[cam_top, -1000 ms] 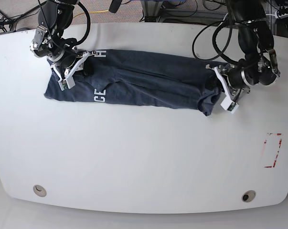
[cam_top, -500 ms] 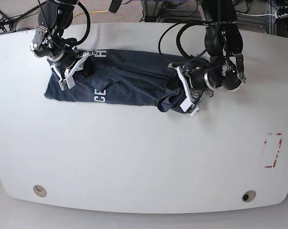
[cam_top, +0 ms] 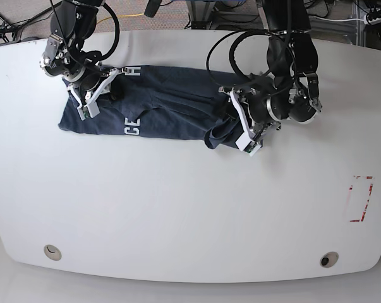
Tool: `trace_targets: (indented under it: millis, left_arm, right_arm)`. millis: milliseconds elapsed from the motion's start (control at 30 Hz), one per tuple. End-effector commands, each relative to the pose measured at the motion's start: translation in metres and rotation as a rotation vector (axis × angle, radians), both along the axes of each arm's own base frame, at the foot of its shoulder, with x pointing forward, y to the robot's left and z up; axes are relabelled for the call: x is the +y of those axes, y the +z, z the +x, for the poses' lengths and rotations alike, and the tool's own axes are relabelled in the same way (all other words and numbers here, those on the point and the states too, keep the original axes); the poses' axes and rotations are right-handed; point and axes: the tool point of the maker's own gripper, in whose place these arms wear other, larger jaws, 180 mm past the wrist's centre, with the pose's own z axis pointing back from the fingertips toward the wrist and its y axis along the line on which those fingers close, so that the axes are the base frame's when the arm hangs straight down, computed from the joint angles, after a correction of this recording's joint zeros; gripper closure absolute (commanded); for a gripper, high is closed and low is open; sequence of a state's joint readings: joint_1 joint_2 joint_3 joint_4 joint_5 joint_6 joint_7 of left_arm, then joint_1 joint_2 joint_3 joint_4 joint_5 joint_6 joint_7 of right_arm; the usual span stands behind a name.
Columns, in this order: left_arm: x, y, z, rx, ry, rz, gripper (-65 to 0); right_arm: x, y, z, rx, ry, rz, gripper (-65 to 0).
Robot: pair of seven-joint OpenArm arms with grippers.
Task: Fold the T-shirt properly
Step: 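Fold the strip end with the left gripper toward the right gripper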
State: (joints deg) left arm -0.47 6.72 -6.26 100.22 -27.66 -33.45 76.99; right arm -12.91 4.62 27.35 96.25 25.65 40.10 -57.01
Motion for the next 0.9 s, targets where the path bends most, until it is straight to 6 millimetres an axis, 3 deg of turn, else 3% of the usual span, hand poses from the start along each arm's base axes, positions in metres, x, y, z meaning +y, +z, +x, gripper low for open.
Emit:
trace_targets:
  millis: [0, 133, 267, 433, 500, 700, 767, 867]
  left_arm:
    - [-0.021, 0.020, 0.009, -0.059, -0.024, -0.058, -36.7]
    - [-0.047, 0.032, 0.005, -0.074, -0.089, -0.125, -43.9]
    - [-0.072, 0.061, 0.003, -0.108, -0.165, -0.269, -44.7]
    - [-0.068, 0.068, 0.006, -0.107, -0.171, -0.286, -44.6]
    - [-0.055, 0.070, 0.015, -0.117, -0.126, -0.286, -44.6]
    - [0.027, 0.055, 0.037, -0.130, 0.079, -0.183, -44.4]
    - [0.042, 0.048, 0.038, -0.128, 0.100, -0.120, -43.8]
    - [0.061, 0.041, 0.042, -0.134, 0.128, -0.035, -35.6]
  right_arm:
    - [-0.006, 0.003, 0.002, -0.004, 0.004, -0.026, -4.9]
    - [-0.006, 0.003, 0.001, -0.005, 0.005, -0.028, -4.9]
    - [-0.006, 0.003, 0.001, -0.003, 0.005, -0.028, -4.9]
    - [-0.007, 0.002, 0.000, 0.000, 0.006, -0.031, -4.9]
    - [-0.007, 0.003, 0.002, -0.004, 0.006, -0.031, -4.9]
    - [-0.006, 0.005, 0.004, -0.013, 0.006, -0.029, -4.9]
    - [-0.007, 0.013, 0.011, -0.038, 0.009, -0.037, -4.9]
    - [-0.007, 0.025, 0.016, -0.075, 0.015, -0.055, -4.9]
